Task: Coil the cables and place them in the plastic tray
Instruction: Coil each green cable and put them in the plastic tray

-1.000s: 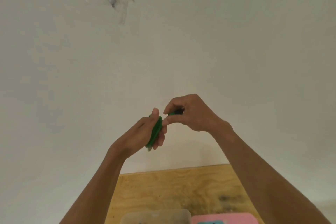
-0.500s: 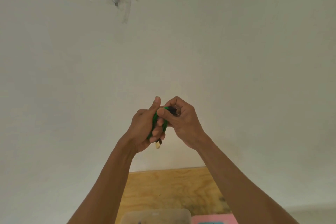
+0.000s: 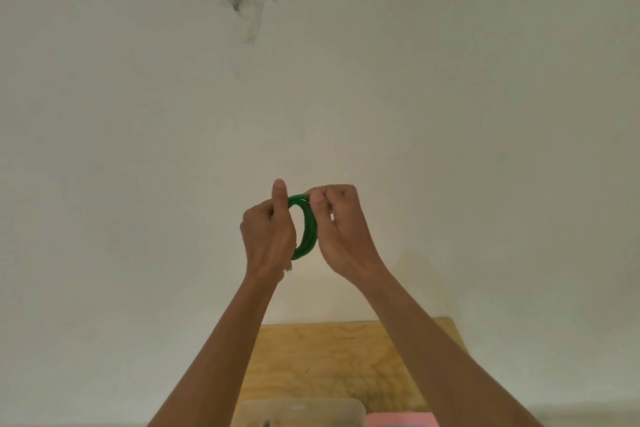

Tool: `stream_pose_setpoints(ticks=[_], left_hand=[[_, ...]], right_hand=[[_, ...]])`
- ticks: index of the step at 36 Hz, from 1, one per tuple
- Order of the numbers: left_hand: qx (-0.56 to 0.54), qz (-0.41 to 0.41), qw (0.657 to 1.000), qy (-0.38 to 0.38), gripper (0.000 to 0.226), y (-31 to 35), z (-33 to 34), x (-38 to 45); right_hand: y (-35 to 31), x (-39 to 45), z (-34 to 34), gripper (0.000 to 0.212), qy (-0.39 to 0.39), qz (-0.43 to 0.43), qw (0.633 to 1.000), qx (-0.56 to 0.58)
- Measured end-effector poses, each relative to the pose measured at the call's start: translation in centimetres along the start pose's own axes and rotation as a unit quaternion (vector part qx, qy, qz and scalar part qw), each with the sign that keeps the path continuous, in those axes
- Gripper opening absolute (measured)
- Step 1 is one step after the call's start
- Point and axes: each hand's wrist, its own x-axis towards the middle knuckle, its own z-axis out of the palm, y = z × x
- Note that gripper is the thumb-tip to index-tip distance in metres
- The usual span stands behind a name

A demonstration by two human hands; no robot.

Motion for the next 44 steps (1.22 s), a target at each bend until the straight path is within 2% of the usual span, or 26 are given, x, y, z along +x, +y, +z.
stream_pose_setpoints(ticks=[4, 8, 12, 18, 21, 24, 27, 28, 32, 34, 37, 41, 44], left_hand=[[0.018, -0.019, 0.998, 0.058, 0.065, -0.3, -0.2, 0.3], [-0.003, -0.03, 0.997, 0.064, 0.066, -0.3, -0.2, 0.0], [-0.009, -0.019, 0.999, 0.036, 0.085, -0.6, -0.4, 0.2], [0.002, 0.032, 0.999, 0.025, 0.06, -0.1, -1.3, 0.0], [-0.003, 0.029, 1.0, -0.003, 0.055, 0.0, -1.6, -0.2], [-0.013, 0.037, 0.999, -0.026, 0.053, 0.0, -1.7, -0.1], [-0.022, 0.035, 0.998, -0.055, 0.047, -0.2, -2.0, 0.0], [-0.025, 0.036, 0.997, -0.067, 0.045, -0.3, -2.1, 0.1], [-0.043, 0.035, 0.993, -0.106, 0.042, -0.6, -2.0, 0.2], [-0.051, 0.031, 0.991, -0.123, 0.041, -0.7, -1.9, 0.2], [-0.06, 0.022, 0.987, -0.151, 0.038, -1.1, -1.8, 0.4], [-0.046, 0.024, 0.982, -0.184, 0.029, -1.7, -1.9, 0.5], [-0.038, 0.02, 0.979, -0.201, 0.023, -2.3, -2.5, 0.7]], right_hand=[[-0.6, -1.0, 0.9, 0.029, 0.017, -0.022, 0.997, -0.07], [-0.9, -1.1, 1.2, 0.018, 0.046, 0.074, 0.995, 0.04], [-0.6, -1.0, 1.6, 0.015, 0.04, 0.116, 0.989, 0.088], [-0.3, -1.1, 2.1, 0.014, 0.053, 0.072, 0.996, -0.029], [-0.2, -0.8, 1.9, 0.013, 0.065, 0.093, 0.993, -0.024], [-0.1, -0.9, 2.1, 0.024, 0.077, 0.113, 0.99, 0.021], [0.2, -0.7, 1.9, 0.05, 0.071, 0.132, 0.987, 0.052], [0.3, -0.5, 1.8, 0.053, 0.06, 0.131, 0.988, 0.051], [1.0, -0.1, 1.9, 0.029, 0.012, 0.079, 0.996, 0.04], [1.3, -0.1, 2.0, 0.018, 0.022, 0.044, 0.999, 0.001], [1.7, 0.1, 2.2, 0.013, 0.042, 0.014, 0.997, -0.06], [2.4, 0.2, 2.6, 0.01, 0.025, 0.025, 0.992, -0.119], [2.5, 0.5, 2.2, 0.005, -0.037, 0.062, 0.986, -0.152]])
